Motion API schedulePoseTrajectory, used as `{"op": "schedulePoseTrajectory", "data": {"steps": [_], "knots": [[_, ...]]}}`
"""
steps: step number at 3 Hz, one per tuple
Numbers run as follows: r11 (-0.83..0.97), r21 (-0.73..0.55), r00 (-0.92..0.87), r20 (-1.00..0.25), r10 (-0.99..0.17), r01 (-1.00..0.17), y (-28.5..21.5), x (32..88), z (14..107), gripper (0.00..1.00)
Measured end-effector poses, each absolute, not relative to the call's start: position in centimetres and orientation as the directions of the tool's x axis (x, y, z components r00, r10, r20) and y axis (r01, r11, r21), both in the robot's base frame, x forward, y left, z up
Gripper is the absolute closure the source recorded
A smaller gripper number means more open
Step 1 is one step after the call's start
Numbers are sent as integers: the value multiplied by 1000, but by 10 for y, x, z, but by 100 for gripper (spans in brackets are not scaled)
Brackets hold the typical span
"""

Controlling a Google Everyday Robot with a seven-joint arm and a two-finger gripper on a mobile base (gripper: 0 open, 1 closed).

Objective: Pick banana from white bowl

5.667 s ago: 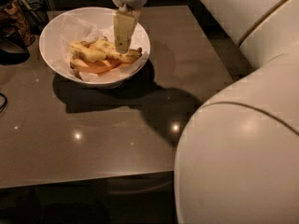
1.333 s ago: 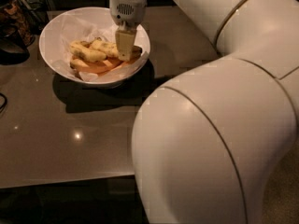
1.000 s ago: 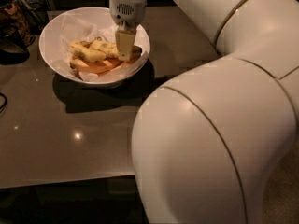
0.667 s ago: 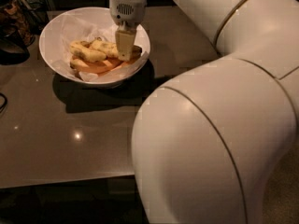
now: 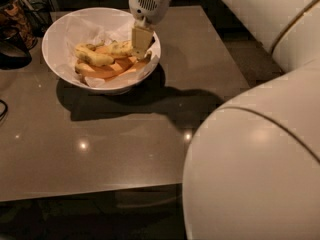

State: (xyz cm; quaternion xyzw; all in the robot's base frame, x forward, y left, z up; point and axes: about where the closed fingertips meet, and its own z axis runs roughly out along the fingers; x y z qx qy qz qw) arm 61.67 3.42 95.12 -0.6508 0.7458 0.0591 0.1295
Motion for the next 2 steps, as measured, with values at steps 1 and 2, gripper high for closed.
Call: {"op": "schedulePoseTrajectory", "data": {"steps": [1, 2], "knots": [[146, -116, -102, -317, -943, -982, 26, 610, 962, 100], [147, -119, -102, -319, -942, -982, 25, 609, 962, 100]]}}
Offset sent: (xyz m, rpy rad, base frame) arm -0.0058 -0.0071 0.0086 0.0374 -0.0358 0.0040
